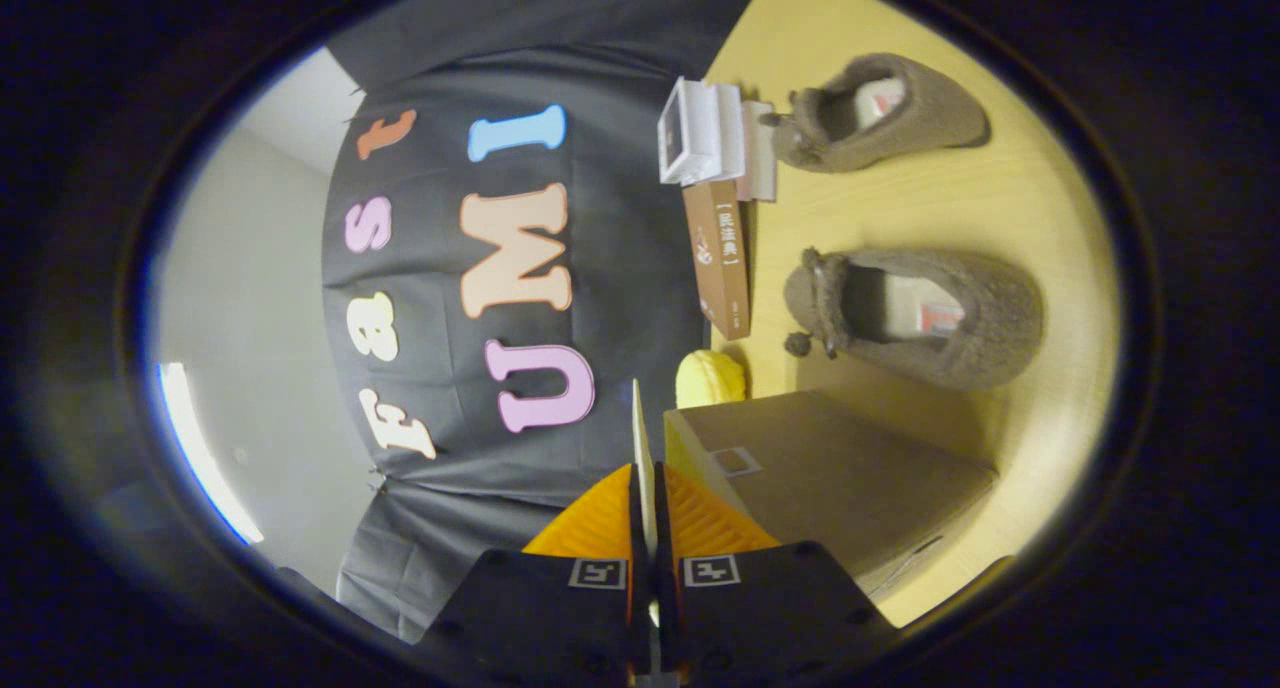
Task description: Open the storage box then place both shoes into the box .Put the left shoe in first, then the right shoe, with the right side of both shoes facing outward in a uniform manner.
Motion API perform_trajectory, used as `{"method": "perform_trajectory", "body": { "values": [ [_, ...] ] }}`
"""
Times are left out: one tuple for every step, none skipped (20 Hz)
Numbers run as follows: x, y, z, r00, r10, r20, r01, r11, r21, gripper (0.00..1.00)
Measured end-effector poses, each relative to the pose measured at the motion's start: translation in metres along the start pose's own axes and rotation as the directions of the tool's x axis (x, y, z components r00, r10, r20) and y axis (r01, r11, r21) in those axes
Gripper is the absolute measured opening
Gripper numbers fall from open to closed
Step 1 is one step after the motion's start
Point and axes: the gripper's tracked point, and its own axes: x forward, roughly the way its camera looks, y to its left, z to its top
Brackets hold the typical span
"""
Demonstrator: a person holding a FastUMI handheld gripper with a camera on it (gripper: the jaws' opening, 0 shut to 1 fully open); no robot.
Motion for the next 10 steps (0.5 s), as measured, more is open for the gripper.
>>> {"method": "perform_trajectory", "body": {
  "values": [
    [0.0, 0.012, -0.003, 1.0, 0.022, -0.012, -0.022, 1.0, -0.02, 0.07],
    [0.001, 0.024, -0.008, 0.999, 0.037, -0.024, -0.038, 0.998, -0.042, 0.07],
    [0.001, 0.034, -0.014, 0.998, 0.054, -0.038, -0.057, 0.996, -0.069, 0.07],
    [0.0, 0.045, -0.022, 0.996, 0.068, -0.059, -0.073, 0.992, -0.098, 0.07],
    [0.0, 0.055, -0.03, 0.993, 0.08, -0.082, -0.09, 0.988, -0.124, 0.07],
    [0.001, 0.065, -0.039, 0.99, 0.09, -0.105, -0.105, 0.984, -0.142, 0.07],
    [0.002, 0.073, -0.048, 0.987, 0.1, -0.125, -0.119, 0.981, -0.151, 0.07],
    [0.003, 0.081, -0.057, 0.984, 0.109, -0.14, -0.131, 0.979, -0.157, 0.08],
    [0.004, 0.087, -0.066, 0.981, 0.116, -0.155, -0.141, 0.977, -0.162, 0.09],
    [0.004, 0.094, -0.079, 0.977, 0.121, -0.173, -0.151, 0.973, -0.173, 0.09]
  ]
}}
